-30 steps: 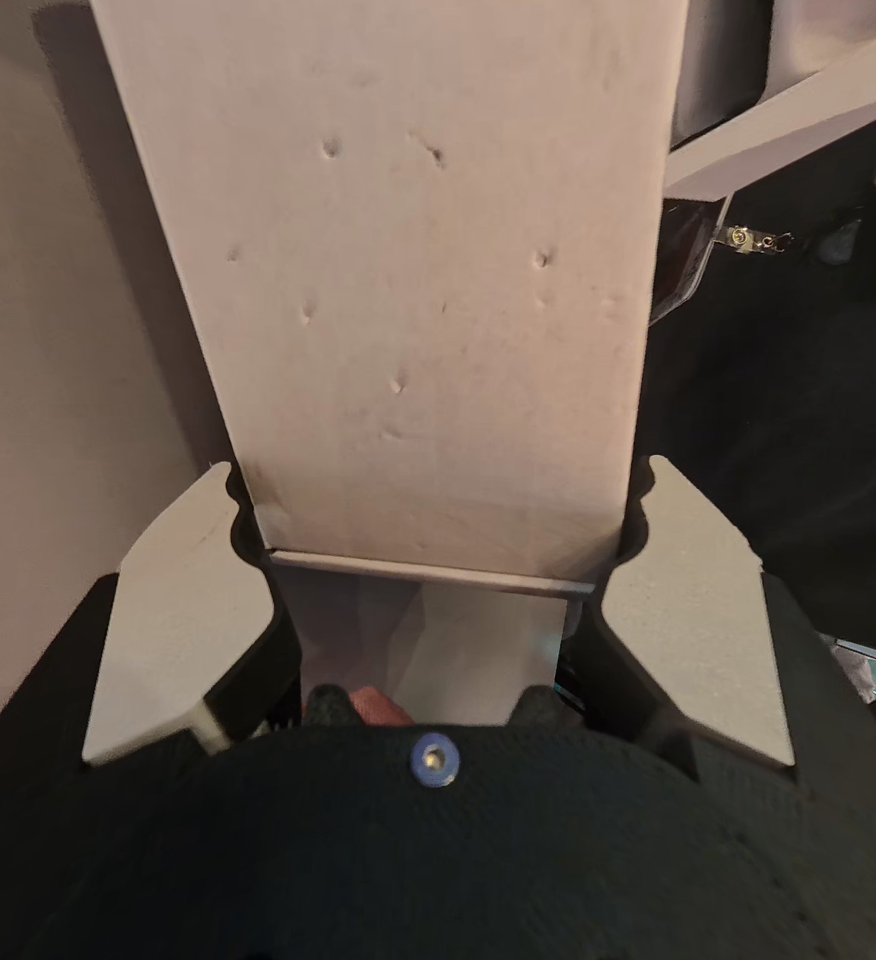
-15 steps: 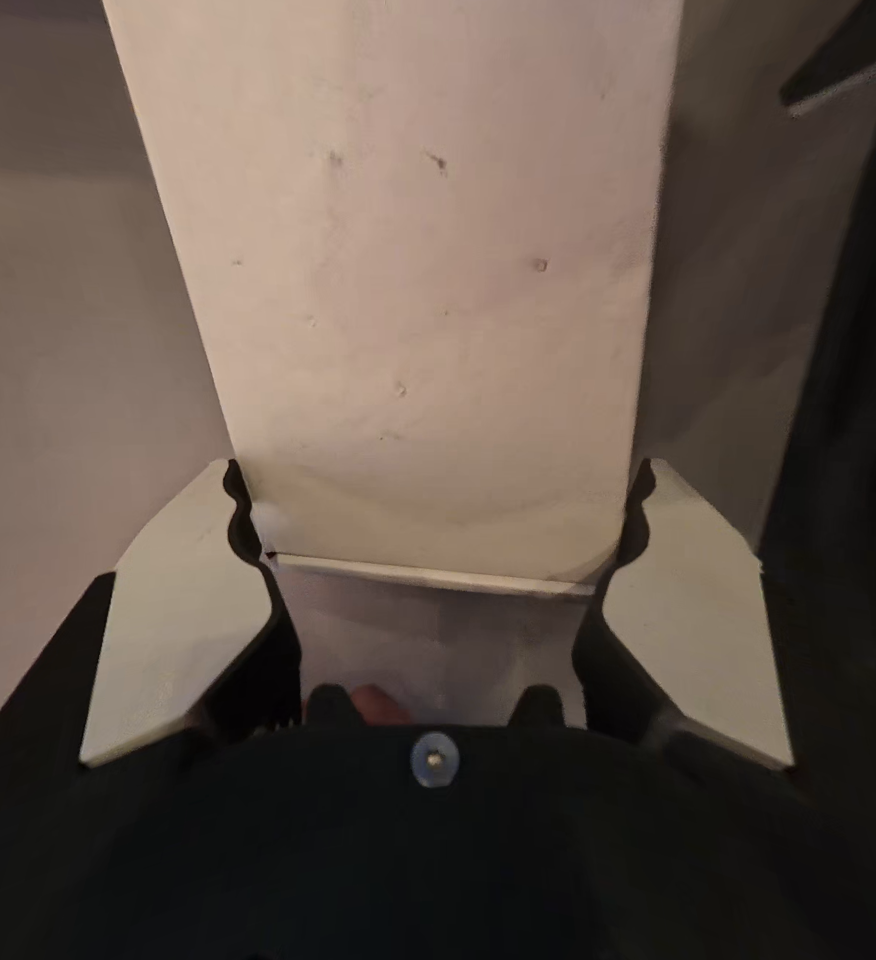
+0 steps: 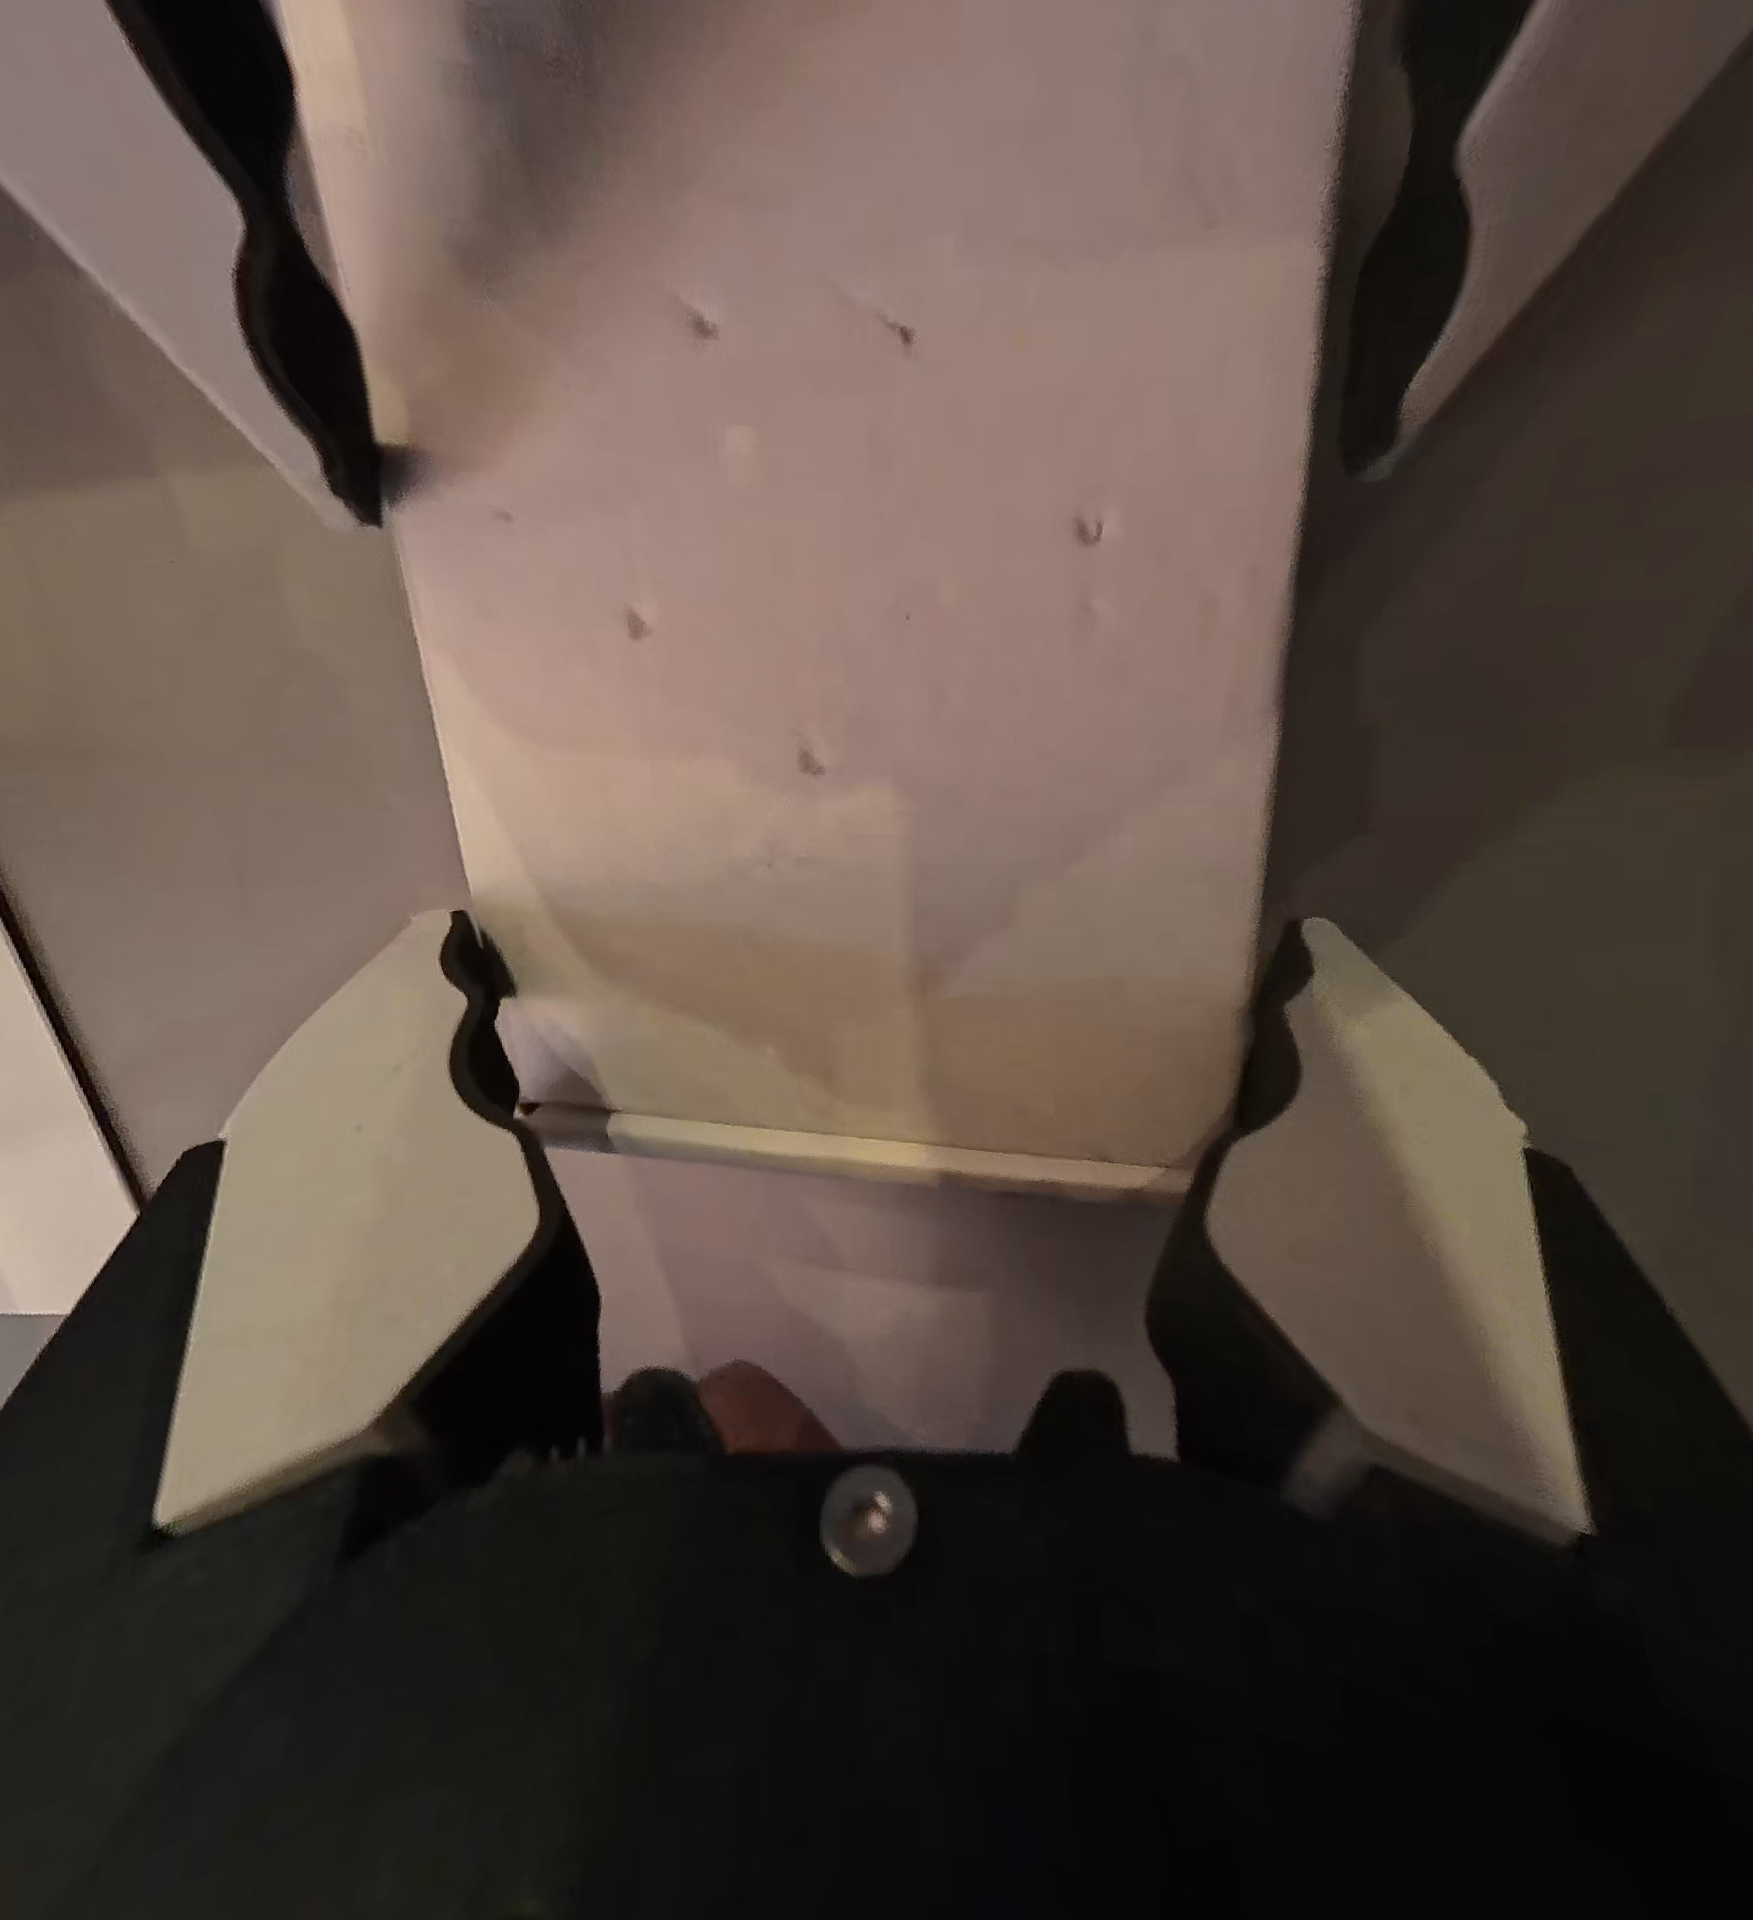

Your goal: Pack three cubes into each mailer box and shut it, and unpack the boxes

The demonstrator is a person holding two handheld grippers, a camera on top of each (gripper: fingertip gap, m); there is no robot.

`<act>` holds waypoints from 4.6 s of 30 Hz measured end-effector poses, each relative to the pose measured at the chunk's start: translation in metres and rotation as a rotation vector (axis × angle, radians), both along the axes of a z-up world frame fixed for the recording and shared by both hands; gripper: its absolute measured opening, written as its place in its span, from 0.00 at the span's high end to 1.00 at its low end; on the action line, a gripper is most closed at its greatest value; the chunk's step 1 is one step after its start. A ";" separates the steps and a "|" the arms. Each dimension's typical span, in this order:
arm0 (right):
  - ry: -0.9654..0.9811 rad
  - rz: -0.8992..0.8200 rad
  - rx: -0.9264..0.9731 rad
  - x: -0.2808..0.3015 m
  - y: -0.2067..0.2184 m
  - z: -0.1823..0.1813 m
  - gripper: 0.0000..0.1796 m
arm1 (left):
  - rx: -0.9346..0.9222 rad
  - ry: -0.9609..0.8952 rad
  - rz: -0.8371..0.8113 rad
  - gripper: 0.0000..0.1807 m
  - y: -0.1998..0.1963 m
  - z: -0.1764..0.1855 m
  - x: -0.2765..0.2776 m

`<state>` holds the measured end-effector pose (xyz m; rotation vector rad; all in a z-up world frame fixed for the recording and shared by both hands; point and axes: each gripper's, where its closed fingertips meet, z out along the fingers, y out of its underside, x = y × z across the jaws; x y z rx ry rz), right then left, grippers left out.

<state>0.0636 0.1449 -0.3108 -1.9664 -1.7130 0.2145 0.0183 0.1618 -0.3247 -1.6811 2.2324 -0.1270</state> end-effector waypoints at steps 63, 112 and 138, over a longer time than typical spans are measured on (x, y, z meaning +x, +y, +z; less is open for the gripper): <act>-0.564 -0.156 -0.025 0.319 0.198 -0.008 0.28 | -0.067 -0.391 0.273 0.36 -0.032 0.004 -0.028; -0.187 -0.231 0.395 0.228 0.096 0.104 0.37 | 0.167 0.184 0.348 0.30 0.249 0.057 -0.255; -0.022 0.217 0.820 0.012 0.021 0.094 0.44 | -0.418 0.070 0.036 0.31 0.017 0.062 0.030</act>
